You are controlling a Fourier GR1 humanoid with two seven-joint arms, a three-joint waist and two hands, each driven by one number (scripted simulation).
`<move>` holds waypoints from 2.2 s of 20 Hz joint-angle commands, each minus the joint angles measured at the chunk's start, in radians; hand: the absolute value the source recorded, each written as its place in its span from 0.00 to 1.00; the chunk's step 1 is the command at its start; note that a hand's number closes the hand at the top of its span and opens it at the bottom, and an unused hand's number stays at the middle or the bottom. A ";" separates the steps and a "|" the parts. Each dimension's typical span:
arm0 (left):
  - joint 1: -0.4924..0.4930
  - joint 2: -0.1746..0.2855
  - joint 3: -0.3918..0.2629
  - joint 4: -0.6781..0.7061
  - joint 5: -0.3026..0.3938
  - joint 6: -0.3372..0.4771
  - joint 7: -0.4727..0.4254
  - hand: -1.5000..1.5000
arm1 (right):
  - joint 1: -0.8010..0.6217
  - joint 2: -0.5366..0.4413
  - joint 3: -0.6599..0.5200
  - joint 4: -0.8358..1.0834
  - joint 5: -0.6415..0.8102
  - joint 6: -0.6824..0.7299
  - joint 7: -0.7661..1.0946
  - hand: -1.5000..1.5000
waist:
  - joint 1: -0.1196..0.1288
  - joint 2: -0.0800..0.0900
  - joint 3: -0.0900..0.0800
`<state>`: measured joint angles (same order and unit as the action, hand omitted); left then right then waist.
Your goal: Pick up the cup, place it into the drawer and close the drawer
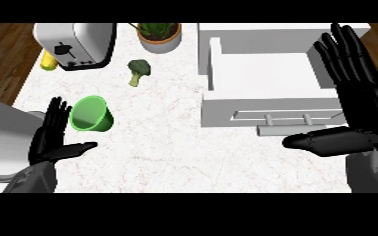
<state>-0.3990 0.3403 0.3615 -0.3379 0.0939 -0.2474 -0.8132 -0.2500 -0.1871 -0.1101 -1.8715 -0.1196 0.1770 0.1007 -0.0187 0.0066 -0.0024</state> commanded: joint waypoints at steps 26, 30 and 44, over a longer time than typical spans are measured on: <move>-0.127 -0.050 0.011 0.189 -0.037 -0.124 -0.187 0.00 | -0.065 -0.009 -0.013 -0.003 -0.023 -0.004 0.065 0.00 | -0.018 0.009 -0.004; -0.100 -0.050 0.001 0.147 -0.050 -0.125 -0.278 1.00 | -0.079 -0.030 -0.023 0.000 -0.025 0.006 0.074 0.00 | -0.026 0.014 -0.006; -0.150 -0.167 0.045 0.056 -0.012 0.047 -0.424 1.00 | -0.062 -0.046 -0.060 0.053 -0.058 0.044 0.024 0.00 | -0.013 0.005 -0.001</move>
<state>-0.5421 0.2369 0.4083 -0.2755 0.0770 -0.1467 -1.0881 -0.3224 -0.2168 -0.1483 -1.8314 -0.1479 0.1935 0.1347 -0.0314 0.0134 -0.0048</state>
